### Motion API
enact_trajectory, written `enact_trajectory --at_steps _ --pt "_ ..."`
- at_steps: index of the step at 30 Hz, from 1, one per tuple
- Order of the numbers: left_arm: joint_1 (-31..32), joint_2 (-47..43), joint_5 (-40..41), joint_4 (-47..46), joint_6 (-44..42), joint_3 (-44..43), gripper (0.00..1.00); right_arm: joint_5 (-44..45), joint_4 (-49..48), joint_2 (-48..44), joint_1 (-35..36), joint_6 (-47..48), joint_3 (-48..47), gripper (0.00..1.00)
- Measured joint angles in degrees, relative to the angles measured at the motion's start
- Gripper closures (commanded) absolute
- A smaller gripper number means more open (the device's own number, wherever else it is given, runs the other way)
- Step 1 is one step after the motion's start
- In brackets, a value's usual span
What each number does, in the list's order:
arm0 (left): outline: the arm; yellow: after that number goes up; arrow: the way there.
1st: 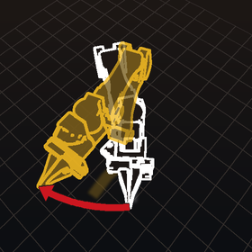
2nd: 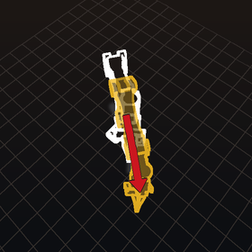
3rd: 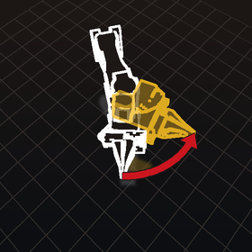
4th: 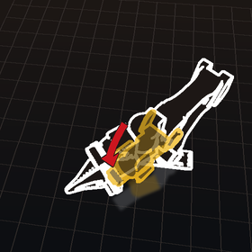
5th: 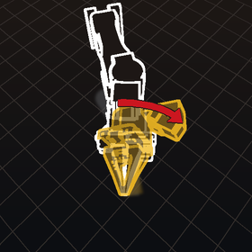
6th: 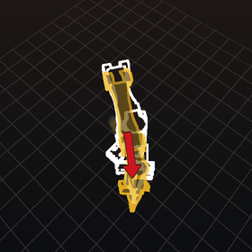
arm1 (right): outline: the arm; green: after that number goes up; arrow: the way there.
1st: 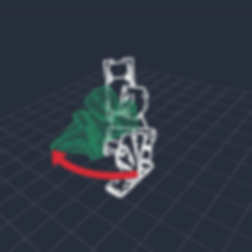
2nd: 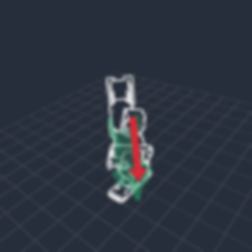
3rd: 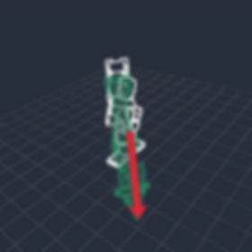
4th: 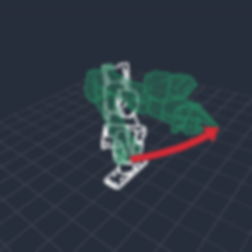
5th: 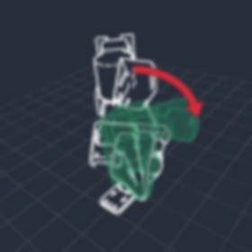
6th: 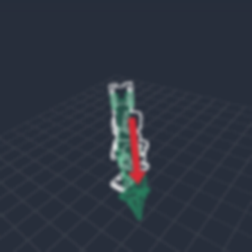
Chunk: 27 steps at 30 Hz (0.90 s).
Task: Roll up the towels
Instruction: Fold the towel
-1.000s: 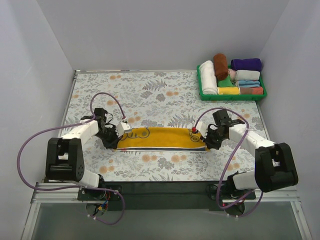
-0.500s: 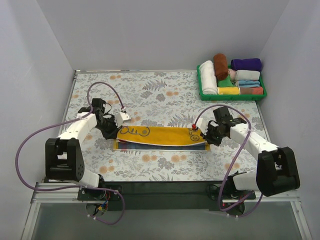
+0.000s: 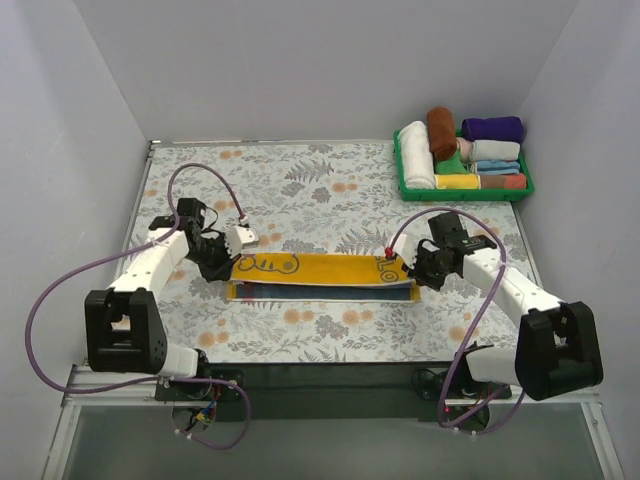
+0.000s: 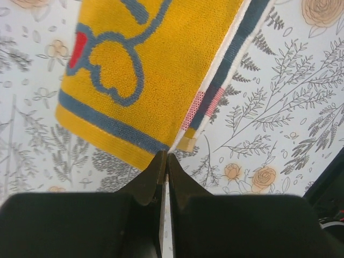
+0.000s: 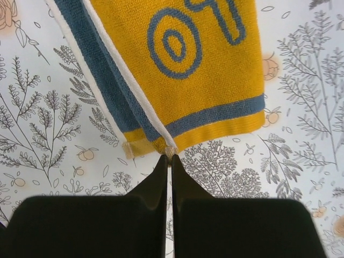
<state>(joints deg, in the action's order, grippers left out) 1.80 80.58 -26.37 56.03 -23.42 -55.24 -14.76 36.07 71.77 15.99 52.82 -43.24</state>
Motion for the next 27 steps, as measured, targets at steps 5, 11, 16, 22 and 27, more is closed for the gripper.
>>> enact_trajectory --at_steps 5,11,16,22,27 --pt "0.00 2.01 -0.04 -1.79 -0.02 3.91 1.00 -0.02 -0.52 4.39 0.02 -0.13 0.00 0.99" --pt "-0.04 3.63 -0.07 -3.32 -0.42 7.54 0.84 -0.02 -0.63 5.35 0.17 -0.20 0.00 0.73" --pt "-0.09 4.13 -1.60 -1.92 -1.33 7.10 0.58 0.26 0.09 5.09 0.17 -0.37 -0.13 0.43" --pt "-0.11 1.03 -6.27 2.56 -0.68 -1.05 0.57 -1.07 4.96 1.36 0.17 -1.22 -5.95 0.45" --pt "-0.11 -0.74 -8.59 -1.03 5.64 -5.16 0.65 -3.76 5.86 4.28 0.22 -5.16 -14.78 0.58"
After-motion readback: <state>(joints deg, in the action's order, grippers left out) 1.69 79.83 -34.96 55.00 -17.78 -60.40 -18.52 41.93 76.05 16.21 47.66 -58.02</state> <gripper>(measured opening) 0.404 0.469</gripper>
